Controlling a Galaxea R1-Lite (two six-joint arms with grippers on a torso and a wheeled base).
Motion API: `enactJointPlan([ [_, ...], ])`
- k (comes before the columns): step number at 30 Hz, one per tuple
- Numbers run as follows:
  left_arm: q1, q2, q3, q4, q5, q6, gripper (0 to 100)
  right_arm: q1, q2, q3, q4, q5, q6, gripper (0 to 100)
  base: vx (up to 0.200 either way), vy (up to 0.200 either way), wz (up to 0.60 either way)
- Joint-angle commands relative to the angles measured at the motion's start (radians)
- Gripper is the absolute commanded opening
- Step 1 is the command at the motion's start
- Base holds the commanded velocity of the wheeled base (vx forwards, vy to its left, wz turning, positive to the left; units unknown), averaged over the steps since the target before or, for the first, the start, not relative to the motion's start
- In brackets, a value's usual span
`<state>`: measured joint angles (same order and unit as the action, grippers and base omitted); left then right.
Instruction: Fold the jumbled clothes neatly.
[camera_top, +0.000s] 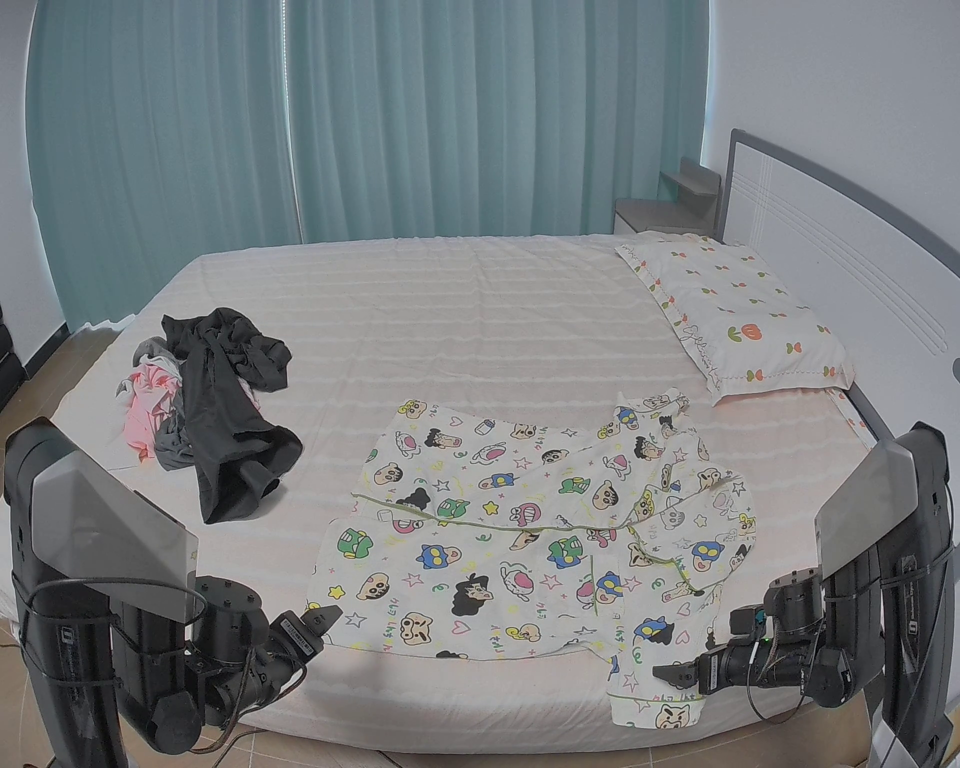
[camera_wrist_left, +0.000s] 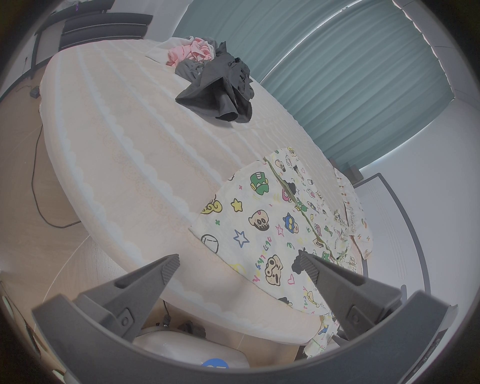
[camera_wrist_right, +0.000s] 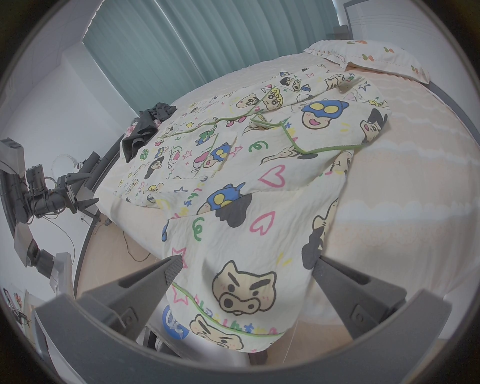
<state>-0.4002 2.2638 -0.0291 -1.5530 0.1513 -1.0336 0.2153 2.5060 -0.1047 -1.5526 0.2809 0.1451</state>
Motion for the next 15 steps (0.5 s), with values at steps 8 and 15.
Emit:
enactJointPlan([
  [8,0.000,0.000,0.002,-0.018,0.001,0.000,100,-0.024,0.019,-0.007,-0.018,-0.003,-0.004,0,0.000,0.000,0.00],
  [15,-0.022,0.026,0.000,-0.018,0.001,0.029,100,-0.040,0.028,0.005,-0.018,-0.026,-0.007,0,0.000,0.000,0.00],
])
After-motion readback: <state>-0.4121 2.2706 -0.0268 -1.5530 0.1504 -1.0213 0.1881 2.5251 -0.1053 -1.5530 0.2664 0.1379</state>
